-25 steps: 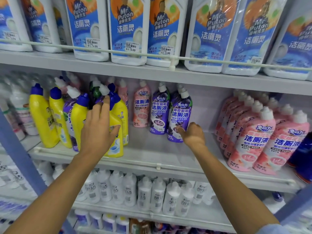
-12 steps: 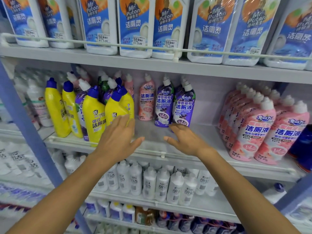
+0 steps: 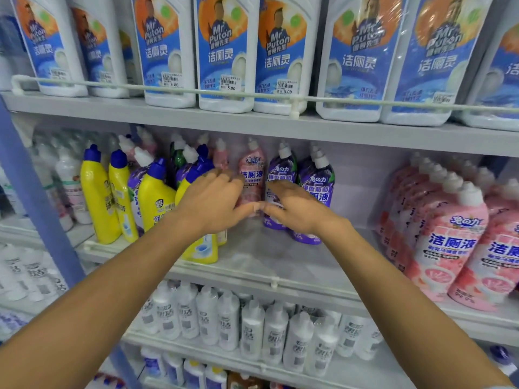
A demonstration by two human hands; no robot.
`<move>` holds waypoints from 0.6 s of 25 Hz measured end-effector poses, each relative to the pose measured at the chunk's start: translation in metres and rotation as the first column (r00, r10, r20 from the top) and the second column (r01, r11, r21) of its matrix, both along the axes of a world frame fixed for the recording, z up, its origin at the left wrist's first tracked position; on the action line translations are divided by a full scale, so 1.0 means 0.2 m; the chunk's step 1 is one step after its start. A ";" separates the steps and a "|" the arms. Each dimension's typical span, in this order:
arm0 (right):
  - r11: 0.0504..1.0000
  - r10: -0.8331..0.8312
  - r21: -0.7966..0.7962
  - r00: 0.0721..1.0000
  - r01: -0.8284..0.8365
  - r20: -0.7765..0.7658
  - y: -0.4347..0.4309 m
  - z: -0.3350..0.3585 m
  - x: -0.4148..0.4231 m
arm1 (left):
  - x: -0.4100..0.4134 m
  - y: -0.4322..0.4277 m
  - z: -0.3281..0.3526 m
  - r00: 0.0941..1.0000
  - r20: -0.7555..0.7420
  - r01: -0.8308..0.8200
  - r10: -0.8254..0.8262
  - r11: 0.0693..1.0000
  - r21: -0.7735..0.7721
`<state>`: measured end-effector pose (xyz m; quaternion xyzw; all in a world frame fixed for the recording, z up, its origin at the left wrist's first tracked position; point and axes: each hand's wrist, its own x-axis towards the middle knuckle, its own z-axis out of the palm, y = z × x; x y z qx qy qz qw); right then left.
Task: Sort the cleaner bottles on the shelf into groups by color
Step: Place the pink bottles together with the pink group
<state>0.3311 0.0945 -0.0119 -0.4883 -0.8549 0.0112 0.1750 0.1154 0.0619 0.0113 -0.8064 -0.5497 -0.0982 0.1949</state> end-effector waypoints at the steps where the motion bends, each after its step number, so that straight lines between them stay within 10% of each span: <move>1: 1.000 0.002 -0.007 1.000 -0.002 0.003 0.05 0.03 -0.01 | -0.01 0.04 0.04 1.000 0.004 -0.021 0.021 1.000 0.008; 15: 0.979 0.138 0.144 0.990 -0.142 0.032 0.74 0.18 -0.17 | -0.17 0.68 0.26 0.971 0.116 -0.205 0.211 0.977 -0.057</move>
